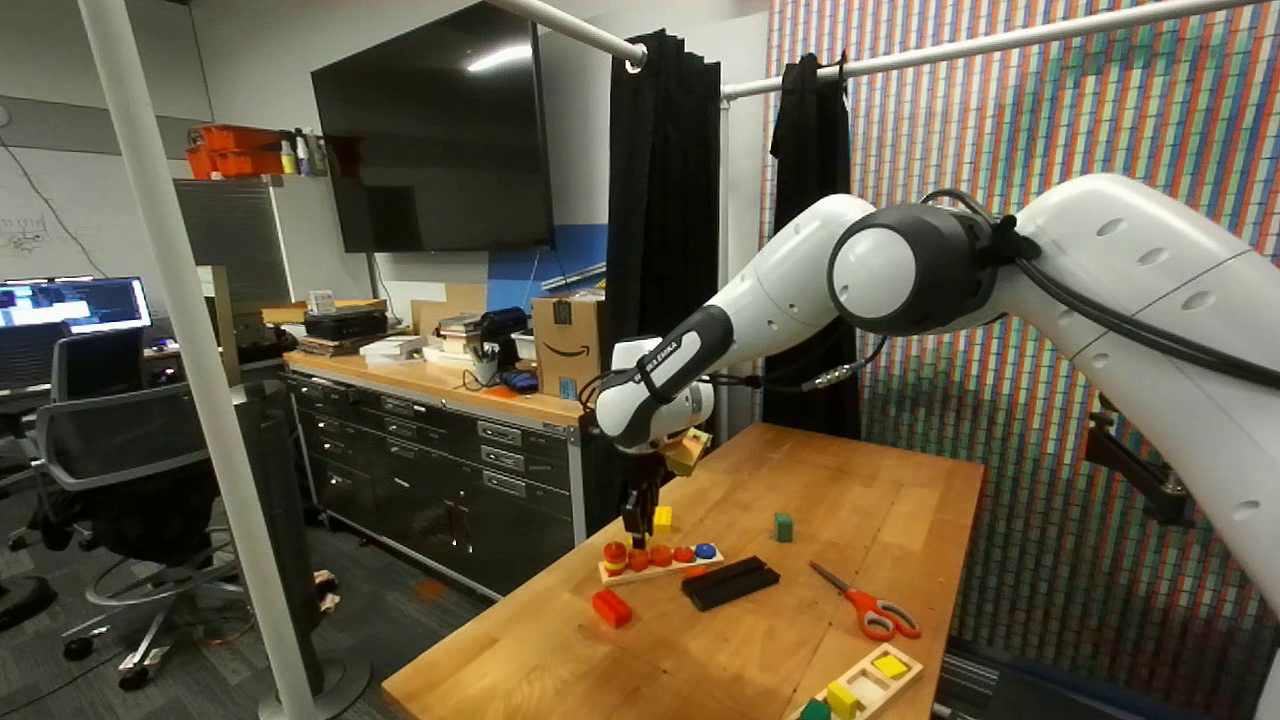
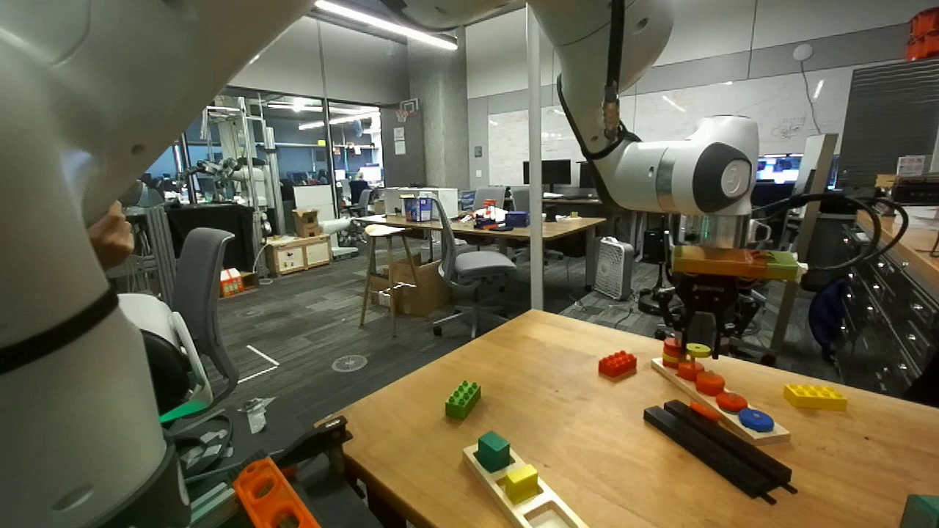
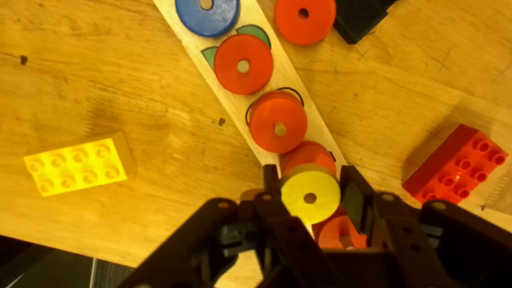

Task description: Put the yellow ring on the wooden platform

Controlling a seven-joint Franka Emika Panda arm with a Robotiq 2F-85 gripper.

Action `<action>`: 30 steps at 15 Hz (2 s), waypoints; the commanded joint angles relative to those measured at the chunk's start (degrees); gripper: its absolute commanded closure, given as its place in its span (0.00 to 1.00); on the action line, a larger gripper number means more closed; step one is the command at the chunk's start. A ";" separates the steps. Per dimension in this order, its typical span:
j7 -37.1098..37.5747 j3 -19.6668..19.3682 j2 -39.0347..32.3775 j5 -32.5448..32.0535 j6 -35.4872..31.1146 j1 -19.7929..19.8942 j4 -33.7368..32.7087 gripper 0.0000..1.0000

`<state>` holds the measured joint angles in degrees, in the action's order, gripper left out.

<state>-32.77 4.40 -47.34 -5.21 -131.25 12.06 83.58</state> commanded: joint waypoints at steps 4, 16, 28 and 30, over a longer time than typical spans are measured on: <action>-2.03 1.41 -2.57 3.20 0.75 1.31 -2.87 0.78; -1.34 0.25 -3.26 3.40 1.28 0.97 -3.26 0.78; -0.12 -0.82 -3.16 2.97 1.98 0.87 -3.22 0.78; 0.07 -0.91 -3.04 2.97 2.09 0.92 -3.14 0.78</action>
<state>-33.04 4.03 -47.91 -2.60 -130.09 12.80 82.45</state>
